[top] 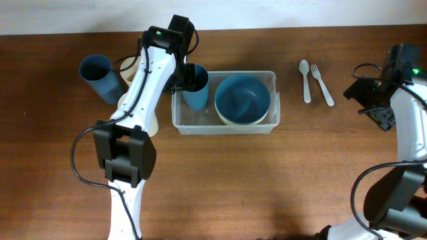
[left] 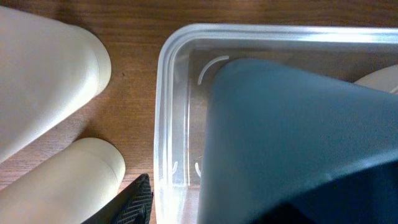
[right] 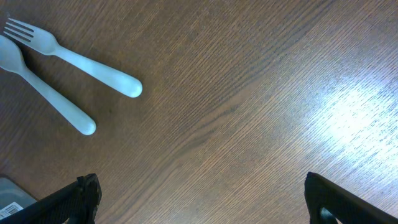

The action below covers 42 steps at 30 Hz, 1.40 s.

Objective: Pack container
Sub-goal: 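Open the left gripper and move it left to the other blue cup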

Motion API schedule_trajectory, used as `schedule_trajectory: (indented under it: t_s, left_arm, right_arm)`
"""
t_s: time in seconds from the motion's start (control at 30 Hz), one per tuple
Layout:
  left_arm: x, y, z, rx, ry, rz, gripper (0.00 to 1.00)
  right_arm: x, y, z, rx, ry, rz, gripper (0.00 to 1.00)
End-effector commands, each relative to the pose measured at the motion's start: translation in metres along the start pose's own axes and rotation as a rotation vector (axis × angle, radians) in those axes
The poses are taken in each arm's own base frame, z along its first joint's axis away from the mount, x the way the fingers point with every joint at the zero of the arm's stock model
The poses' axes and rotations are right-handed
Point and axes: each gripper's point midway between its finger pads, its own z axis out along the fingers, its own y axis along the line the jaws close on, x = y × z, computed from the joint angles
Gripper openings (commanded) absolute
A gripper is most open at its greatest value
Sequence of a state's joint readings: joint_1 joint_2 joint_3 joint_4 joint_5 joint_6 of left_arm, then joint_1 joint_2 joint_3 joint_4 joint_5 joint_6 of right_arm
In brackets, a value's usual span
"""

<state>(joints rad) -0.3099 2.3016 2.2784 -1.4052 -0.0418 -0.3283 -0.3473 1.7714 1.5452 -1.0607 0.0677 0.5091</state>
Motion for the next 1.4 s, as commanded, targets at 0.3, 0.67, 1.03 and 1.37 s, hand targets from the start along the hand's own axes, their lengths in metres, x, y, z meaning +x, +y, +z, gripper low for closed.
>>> schedule_trajectory:
  t_s: [0.3, 0.67, 1.03, 1.37]
  left_arm:
    - [-0.039, -0.005, -0.054, 0.039, -0.186, 0.018, 0.52]
    - [-0.056, 0.018, -0.134, -0.006, -0.381, -0.023, 0.54]
    - [-0.04, 0.131, -0.215, -0.055, -0.514, -0.351, 0.7]
    - [-0.029, 0.208, -0.171, -0.059, -0.35, -0.55, 1.0]
  right_arm:
    - [0.0, -0.004, 0.002, 0.019, -0.005, 0.0, 0.99]
    - [0.0, -0.004, 0.002, 0.02, -0.005, 0.0, 0.99]
    - [0.0, -0.004, 0.002, 0.02, -0.005, 0.0, 0.99]
    - [0.0, -0.004, 0.002, 0.02, -0.005, 0.0, 0.99]
